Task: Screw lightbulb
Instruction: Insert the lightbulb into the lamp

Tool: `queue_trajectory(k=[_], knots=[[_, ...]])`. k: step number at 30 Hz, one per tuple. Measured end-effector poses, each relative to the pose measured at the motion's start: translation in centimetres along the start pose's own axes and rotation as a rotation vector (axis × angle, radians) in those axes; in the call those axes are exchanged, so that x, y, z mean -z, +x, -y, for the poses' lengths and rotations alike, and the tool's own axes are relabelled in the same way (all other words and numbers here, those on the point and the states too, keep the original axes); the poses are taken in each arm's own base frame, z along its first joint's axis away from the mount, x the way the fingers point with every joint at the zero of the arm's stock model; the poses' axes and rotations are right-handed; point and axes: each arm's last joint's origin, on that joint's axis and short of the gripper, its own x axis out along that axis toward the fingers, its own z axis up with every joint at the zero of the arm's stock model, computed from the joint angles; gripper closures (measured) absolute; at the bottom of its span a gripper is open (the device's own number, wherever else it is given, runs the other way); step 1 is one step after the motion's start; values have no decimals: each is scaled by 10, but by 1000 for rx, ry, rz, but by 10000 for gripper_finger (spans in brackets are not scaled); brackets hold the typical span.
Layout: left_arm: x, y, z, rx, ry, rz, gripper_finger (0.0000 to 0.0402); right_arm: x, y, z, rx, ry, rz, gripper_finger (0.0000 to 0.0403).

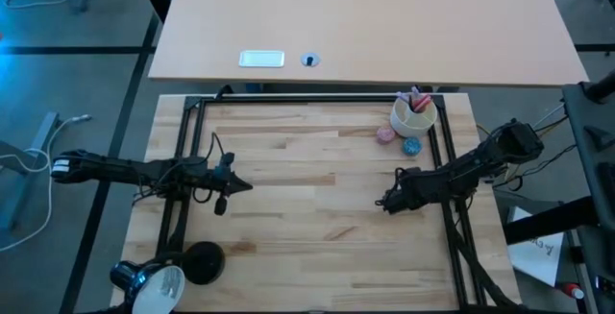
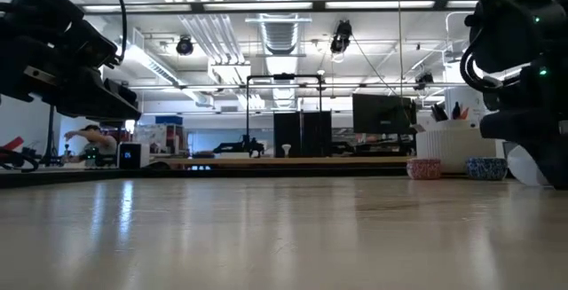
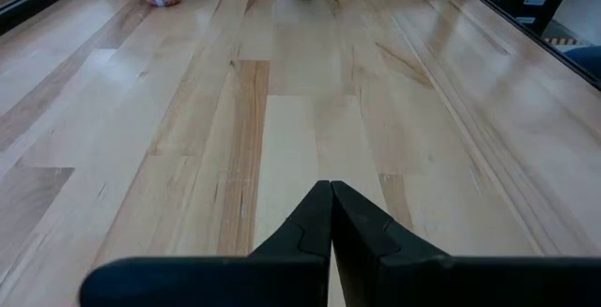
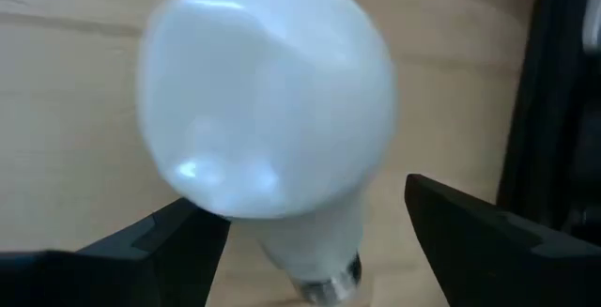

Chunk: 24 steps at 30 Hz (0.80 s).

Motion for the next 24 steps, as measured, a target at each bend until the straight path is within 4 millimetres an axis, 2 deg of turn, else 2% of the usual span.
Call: queue_trajectory(k=[7, 20, 24], knots=[[0, 0, 0, 0, 0, 0, 401, -1, 0, -2, -16, -173, 29, 112], [0, 0, 0, 0, 0, 1, 401, 2, 4, -5, -57, -240, -8, 210], [0, 0, 0, 0, 0, 0, 401, 3, 5, -6, -72, -284, -20, 227]])
